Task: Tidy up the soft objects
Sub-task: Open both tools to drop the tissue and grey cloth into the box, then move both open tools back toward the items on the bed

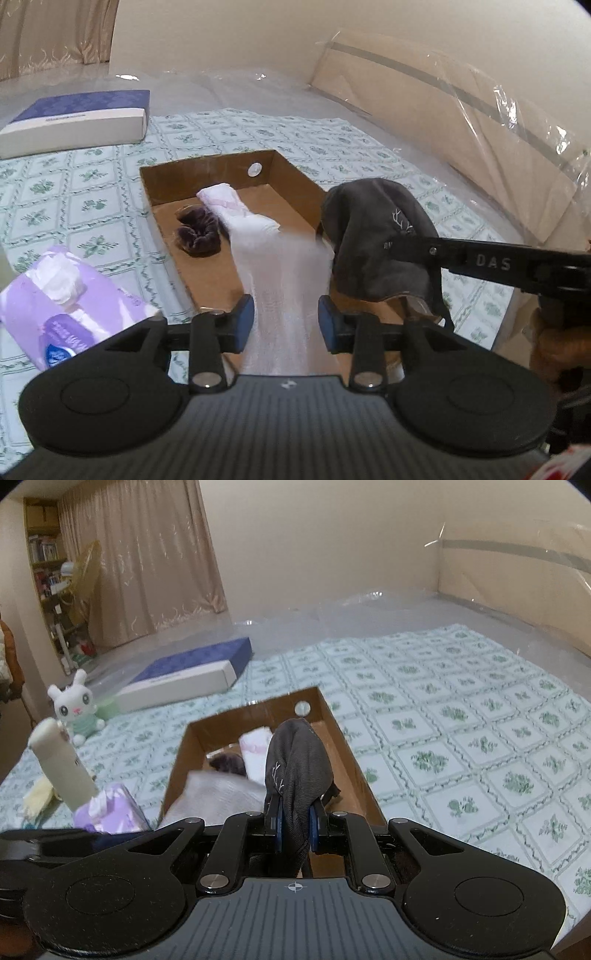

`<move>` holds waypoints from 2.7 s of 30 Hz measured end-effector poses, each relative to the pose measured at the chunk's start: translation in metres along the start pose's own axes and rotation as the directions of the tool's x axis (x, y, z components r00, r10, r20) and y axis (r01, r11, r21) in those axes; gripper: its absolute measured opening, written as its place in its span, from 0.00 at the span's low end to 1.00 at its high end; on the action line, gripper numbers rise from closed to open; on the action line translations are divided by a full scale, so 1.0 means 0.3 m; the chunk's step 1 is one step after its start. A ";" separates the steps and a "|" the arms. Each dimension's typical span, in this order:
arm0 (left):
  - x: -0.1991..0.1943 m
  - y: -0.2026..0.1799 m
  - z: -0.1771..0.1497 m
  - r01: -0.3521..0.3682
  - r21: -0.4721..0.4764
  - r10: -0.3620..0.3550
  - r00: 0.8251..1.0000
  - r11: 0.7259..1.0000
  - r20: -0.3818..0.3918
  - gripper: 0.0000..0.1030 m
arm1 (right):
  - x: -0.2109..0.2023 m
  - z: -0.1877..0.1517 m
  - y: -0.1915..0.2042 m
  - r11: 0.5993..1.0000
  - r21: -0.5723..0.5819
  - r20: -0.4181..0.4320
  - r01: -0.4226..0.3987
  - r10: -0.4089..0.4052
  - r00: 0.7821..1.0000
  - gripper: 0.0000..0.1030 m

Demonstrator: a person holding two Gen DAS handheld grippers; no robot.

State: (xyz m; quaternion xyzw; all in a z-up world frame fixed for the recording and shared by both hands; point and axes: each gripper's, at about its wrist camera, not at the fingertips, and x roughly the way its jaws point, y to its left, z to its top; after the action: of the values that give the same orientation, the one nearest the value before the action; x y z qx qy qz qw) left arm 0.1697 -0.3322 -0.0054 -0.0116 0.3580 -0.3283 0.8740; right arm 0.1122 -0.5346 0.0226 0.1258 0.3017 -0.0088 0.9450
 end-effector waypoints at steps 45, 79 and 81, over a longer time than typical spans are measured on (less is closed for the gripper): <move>-0.486 0.198 -0.314 -0.143 -0.061 0.144 0.989 0.988 0.014 0.33 | -0.283 -0.307 0.208 0.997 0.071 0.000 -0.027 0.027 1.000 0.62; -0.866 0.578 -0.599 -0.416 -0.199 0.421 0.907 0.887 -0.018 0.34 | -0.236 -0.542 0.785 0.956 -0.230 -0.190 -0.182 0.139 0.972 0.62; -0.884 0.604 -0.603 -0.430 -0.209 0.437 0.899 0.878 -0.016 0.34 | -0.226 -0.536 0.819 0.950 -0.243 -0.191 -0.193 0.148 0.970 0.62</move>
State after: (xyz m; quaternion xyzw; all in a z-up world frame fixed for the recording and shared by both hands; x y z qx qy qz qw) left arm 0.0174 0.0032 -0.0222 -0.0276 0.3698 -0.0850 0.9248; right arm -0.0119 -0.2617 -0.0079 0.0267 0.3681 0.1237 0.9212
